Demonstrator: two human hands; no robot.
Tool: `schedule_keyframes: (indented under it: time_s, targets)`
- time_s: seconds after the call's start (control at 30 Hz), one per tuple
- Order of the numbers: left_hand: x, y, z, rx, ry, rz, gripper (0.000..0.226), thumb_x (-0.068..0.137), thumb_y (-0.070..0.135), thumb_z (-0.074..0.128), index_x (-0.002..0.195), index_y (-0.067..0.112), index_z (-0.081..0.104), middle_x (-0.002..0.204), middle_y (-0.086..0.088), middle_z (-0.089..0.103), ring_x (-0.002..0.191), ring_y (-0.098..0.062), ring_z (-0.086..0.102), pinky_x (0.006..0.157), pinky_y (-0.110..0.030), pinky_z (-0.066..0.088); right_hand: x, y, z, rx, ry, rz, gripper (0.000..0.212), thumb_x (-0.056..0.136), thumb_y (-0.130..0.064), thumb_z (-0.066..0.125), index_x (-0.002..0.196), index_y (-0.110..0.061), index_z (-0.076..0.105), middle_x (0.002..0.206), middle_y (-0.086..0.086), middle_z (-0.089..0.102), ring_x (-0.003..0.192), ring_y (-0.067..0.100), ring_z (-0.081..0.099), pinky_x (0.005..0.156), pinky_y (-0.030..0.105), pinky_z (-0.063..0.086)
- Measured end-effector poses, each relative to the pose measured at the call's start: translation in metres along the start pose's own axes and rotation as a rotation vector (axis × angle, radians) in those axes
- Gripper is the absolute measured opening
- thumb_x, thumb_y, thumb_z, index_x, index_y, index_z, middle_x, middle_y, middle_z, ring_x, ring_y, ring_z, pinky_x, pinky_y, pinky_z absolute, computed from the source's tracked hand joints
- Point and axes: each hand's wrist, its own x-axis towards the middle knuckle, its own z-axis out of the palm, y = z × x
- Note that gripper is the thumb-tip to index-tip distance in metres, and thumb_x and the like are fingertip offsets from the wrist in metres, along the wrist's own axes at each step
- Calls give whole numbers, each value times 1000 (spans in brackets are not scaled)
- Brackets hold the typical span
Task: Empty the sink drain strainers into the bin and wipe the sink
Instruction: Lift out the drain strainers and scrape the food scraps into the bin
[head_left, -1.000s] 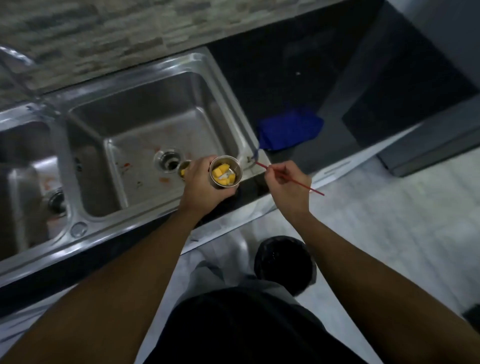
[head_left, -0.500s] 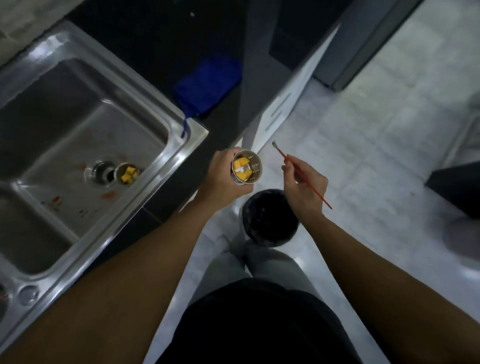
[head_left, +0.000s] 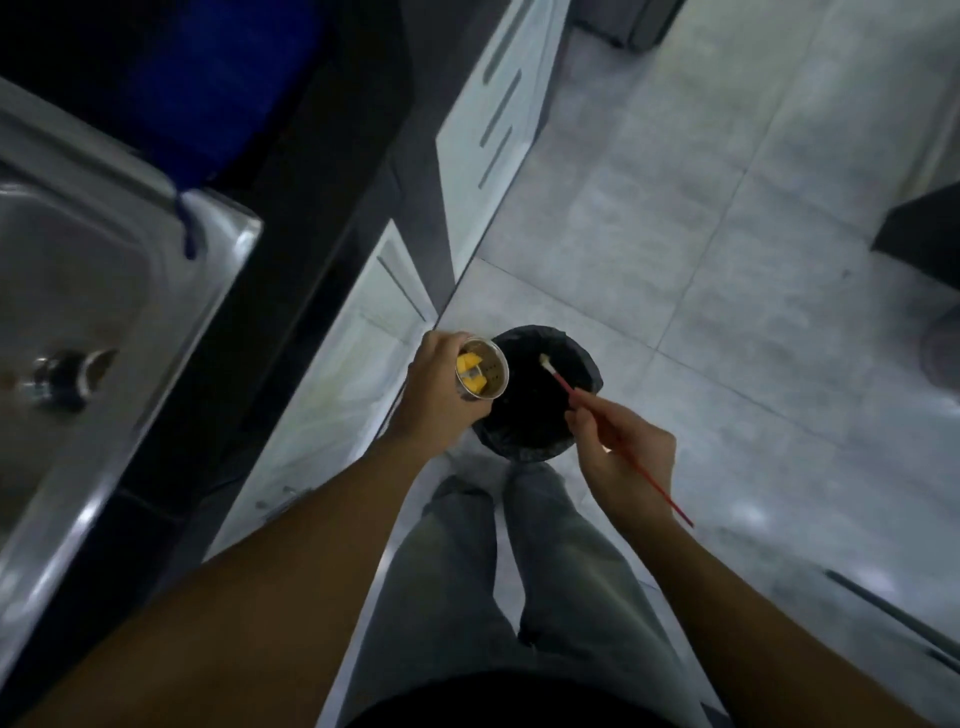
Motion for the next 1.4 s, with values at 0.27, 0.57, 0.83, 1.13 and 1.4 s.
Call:
schedule_keyframes:
  time_s: [0.27, 0.57, 0.83, 1.13, 1.4]
  targets:
    - [39, -24, 69, 30, -135, -67, 87, 65, 16, 91, 141, 19, 47, 136, -1, 51, 125, -18, 50, 93, -23, 43, 17, 51, 9, 106, -167, 18, 22, 93, -8, 67, 111, -17, 78, 103, -4, 78, 92, 7, 75, 86, 36, 62]
    - [64, -40, 109, 84, -295, -44, 83, 67, 13, 88, 141, 15, 49, 138, -6, 52, 128, -24, 51, 104, -40, 50, 45, 92, 54, 129, -240, 25, 34, 96, -9, 64, 114, -37, 71, 93, -14, 76, 80, 10, 74, 77, 19, 60]
    - [82, -63, 133, 148, -346, -96, 86, 71, 13, 87, 146, 13, 44, 143, -8, 50, 133, -26, 47, 108, -42, 47, 54, 128, 79, 68, -190, 138, 28, 96, -11, 66, 109, -35, 73, 92, -20, 72, 82, 1, 71, 80, 12, 56]
    - [82, -76, 153, 179, -319, -167, 83, 75, 19, 87, 146, 12, 45, 143, -9, 53, 134, -27, 48, 110, -45, 46, 44, 138, 80, 85, -57, 167, 22, 95, -11, 65, 105, -25, 78, 89, -17, 74, 79, 1, 71, 75, 12, 57]
    - [76, -78, 157, 194, -315, -127, 80, 72, 19, 88, 142, 15, 49, 140, -6, 53, 132, -25, 47, 107, -44, 48, 31, 152, 96, 43, -156, 197, 22, 94, -12, 65, 104, -28, 77, 76, -24, 68, 70, 2, 68, 67, 9, 53]
